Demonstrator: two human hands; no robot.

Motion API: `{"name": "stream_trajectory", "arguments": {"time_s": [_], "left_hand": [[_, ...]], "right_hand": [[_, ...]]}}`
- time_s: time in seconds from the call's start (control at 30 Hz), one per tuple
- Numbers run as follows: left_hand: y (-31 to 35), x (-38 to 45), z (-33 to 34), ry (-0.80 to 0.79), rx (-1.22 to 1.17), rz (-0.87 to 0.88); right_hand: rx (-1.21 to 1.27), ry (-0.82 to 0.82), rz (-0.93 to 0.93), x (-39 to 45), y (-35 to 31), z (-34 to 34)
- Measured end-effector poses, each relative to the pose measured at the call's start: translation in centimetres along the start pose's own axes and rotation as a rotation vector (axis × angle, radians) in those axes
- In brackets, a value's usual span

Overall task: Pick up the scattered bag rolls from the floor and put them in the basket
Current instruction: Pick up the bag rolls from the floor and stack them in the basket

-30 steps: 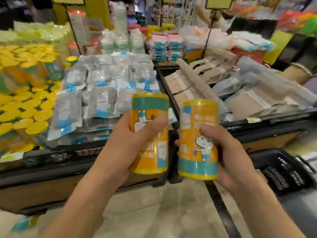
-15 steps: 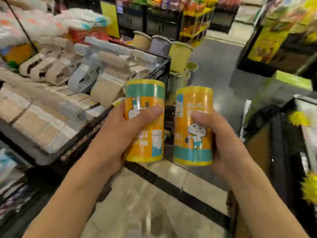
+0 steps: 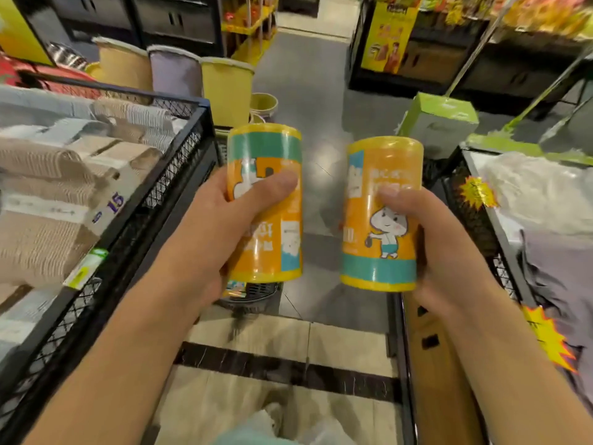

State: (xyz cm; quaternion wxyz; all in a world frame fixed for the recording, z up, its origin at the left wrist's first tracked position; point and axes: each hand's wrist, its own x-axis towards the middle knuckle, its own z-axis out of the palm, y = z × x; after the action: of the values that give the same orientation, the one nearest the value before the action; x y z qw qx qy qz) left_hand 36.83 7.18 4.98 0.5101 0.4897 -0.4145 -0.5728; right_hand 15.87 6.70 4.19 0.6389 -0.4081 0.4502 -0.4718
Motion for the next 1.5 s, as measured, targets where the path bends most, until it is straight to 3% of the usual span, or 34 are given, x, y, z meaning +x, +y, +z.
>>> {"name": "stream_trajectory", "arguments": {"time_s": [0.4, 0.73, 0.97, 1.23, 1.5], "left_hand": [[-0.6, 16.3, 5.8, 0.076, -0.034, -0.024], [0.2, 26.9, 9.8, 0.319, -0.115, -0.056], [-0.1, 32.8, 7.4, 0.518, -0.173, 0.000], [-1.8, 39.0, 0.4, 0.669, -0.219, -0.052], [-6.0, 41.6, -6.5, 0.873, -0.127, -0.136]], "right_hand": [[-0.041, -0.012, 0.038, 16.7, -3.1, -7.2], [-0.087, -0.224, 0.120, 31.6, -7.1, -11.7], [-0.173, -0.414, 0.149, 40.9, -6.7, -9.3], [-0.321, -0.557, 0.217, 51.0, -4.8, -2.8], [-0.634, -0.776, 0.166, 58.9, -0.7, 3.9]]}}
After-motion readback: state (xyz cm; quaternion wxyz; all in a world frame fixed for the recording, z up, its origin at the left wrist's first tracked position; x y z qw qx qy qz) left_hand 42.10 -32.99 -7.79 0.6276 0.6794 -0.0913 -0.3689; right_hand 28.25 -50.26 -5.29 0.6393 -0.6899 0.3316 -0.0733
